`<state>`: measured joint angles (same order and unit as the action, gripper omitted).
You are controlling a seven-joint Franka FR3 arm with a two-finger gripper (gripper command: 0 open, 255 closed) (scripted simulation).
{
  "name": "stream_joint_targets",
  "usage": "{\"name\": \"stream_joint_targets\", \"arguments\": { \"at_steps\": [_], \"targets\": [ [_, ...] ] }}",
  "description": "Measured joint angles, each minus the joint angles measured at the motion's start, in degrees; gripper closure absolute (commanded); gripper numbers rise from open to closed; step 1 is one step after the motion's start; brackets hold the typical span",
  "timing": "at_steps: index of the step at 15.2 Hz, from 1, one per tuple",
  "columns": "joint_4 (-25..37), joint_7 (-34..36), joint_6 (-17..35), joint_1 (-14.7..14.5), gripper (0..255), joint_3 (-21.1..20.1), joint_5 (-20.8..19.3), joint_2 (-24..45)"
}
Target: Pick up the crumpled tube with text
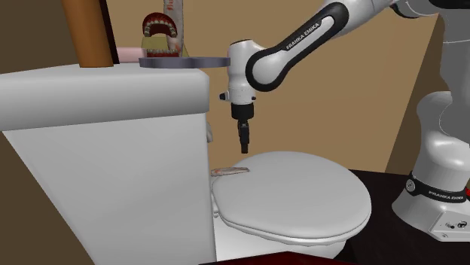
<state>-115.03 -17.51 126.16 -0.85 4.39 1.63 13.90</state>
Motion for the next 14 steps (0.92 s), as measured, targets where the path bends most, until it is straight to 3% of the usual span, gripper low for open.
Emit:
{"name": "stream_joint_targets", "arguments": {
  "at_steps": [6,14],
  "targets": [
    [11.04,-3.77,0.30,0.51,0,-0.46,-0.85,13.02],
    [12.06,-4.30,4.45,0.74,0,-0.68,-0.72,18.39]
  ]
}}
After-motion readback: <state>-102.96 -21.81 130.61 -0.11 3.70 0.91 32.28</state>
